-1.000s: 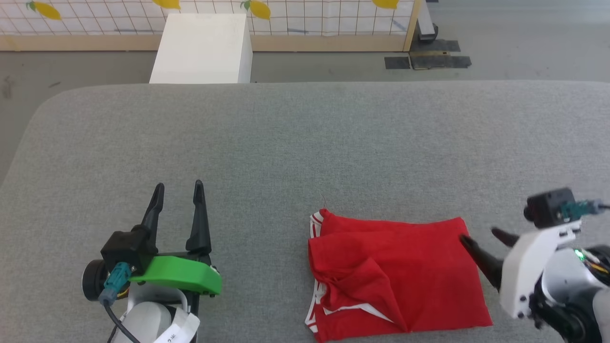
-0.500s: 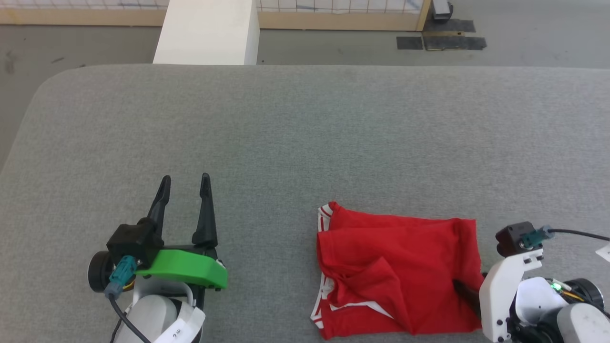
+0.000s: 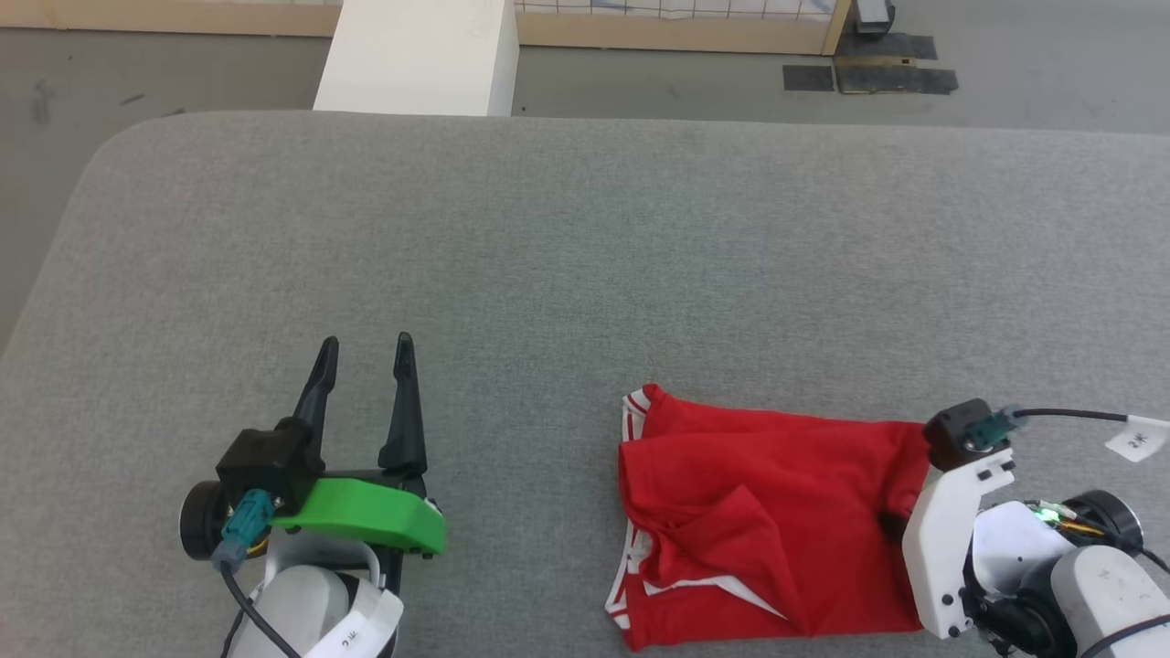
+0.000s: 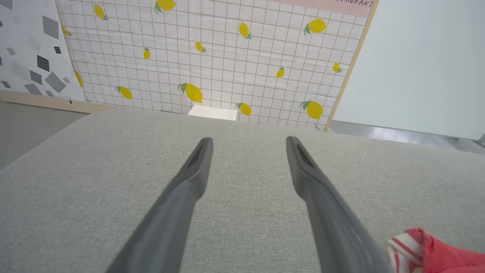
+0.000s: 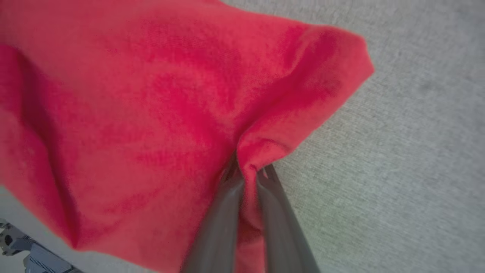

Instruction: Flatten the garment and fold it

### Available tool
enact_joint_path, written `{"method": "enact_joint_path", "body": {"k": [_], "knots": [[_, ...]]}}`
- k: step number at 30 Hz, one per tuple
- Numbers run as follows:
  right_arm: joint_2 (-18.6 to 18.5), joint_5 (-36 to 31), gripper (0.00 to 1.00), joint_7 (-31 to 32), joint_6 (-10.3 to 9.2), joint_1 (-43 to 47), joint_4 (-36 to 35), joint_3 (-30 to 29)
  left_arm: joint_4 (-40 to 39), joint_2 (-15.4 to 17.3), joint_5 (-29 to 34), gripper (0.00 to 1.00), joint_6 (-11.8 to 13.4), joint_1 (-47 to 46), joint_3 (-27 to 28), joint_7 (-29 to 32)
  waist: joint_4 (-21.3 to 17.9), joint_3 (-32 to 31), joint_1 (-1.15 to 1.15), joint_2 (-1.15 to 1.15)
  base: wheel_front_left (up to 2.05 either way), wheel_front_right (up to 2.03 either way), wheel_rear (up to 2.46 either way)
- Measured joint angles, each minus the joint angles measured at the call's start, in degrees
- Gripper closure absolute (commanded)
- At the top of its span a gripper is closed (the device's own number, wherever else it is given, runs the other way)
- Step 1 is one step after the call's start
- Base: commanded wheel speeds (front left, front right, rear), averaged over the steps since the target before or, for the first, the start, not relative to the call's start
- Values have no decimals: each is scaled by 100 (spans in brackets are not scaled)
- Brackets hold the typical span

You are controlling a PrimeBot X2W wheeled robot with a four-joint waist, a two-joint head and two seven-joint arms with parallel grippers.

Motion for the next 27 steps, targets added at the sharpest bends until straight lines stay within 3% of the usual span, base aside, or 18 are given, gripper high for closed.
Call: {"method": "enact_joint_path", "body": {"k": [7,16,21,27], "knots": [[-1034,215,100,170,1,-120,-700,546,15,-37,83,0,-53,4,38,-1,-305,-75,0,0,0,0,0],[-2463,421,100,368,1,-746,-783,280,-7,-35,229,0,-105,-349,-68,0,-1145,91,0,0,0,0,0],[-2813,397,100,107,0,-1208,-158,-209,-56,10,345,0,-110,-754,-157,82,-1628,411,0,0,0,0,0],[-2847,175,100,-448,1,-1719,1031,-776,-375,163,641,0,-36,-1122,-242,359,-1960,999,1,0,0,0,0]]}}
